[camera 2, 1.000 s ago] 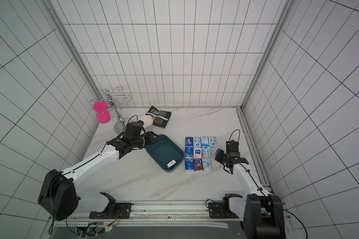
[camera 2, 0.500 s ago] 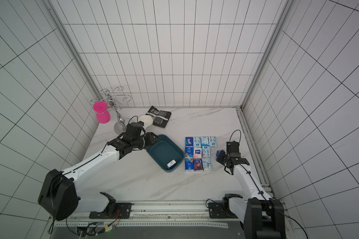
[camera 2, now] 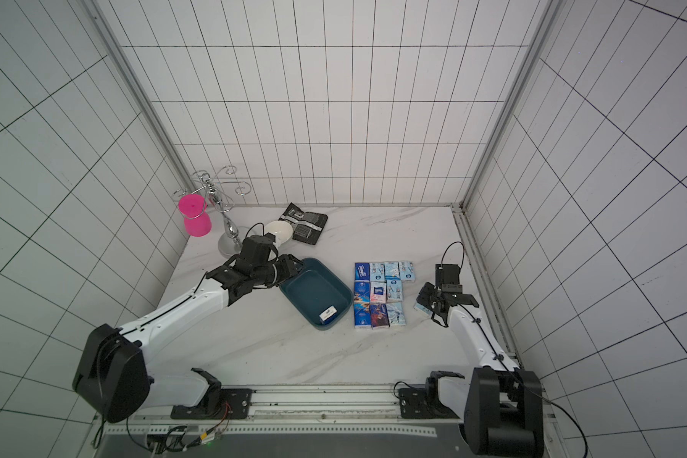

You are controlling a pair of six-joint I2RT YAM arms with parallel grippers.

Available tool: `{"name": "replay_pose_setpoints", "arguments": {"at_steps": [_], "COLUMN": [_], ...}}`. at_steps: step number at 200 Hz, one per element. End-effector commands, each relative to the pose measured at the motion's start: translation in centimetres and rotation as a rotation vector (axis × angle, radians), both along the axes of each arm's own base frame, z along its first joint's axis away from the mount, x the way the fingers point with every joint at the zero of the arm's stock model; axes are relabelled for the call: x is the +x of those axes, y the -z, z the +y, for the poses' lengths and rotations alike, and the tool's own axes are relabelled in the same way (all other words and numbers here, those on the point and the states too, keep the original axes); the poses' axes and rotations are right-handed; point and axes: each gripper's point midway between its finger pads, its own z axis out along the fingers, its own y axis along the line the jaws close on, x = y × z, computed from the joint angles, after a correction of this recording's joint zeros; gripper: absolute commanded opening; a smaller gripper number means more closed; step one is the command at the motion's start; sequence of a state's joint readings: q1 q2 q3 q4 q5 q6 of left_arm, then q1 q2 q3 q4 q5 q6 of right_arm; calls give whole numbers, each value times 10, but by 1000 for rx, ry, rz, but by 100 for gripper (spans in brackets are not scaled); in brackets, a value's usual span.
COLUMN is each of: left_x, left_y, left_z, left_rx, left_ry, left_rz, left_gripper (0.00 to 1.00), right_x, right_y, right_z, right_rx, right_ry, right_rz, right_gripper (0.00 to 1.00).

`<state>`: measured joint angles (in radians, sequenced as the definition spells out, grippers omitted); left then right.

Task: Take the pocket tissues out of the storage box
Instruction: Place the pocket tissues at the center of the board.

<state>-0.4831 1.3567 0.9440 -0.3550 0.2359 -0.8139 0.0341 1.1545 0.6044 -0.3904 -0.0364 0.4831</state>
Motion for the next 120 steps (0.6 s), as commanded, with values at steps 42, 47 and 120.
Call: {"name": "replay_pose_setpoints", "arguments": {"at_steps": [42,47,120], "left_x": [0,0,0], "left_y": [-18,-18,-18], "left_z": [9,9,6], "left_rx": [24,23,13], "left_ry": [-12,-12,-5], "left_rz": [-75,-76,-69], "left_gripper": [51,51,51], "right_x": [-1,-1,-9], "right_y": [12,12,28], "right_z": [-16,-15,-11], "right_rx": [23,26,63], "right_ry": [78,79,86], "right_rz": [29,30,43], "right_gripper": [39,39,32]}}
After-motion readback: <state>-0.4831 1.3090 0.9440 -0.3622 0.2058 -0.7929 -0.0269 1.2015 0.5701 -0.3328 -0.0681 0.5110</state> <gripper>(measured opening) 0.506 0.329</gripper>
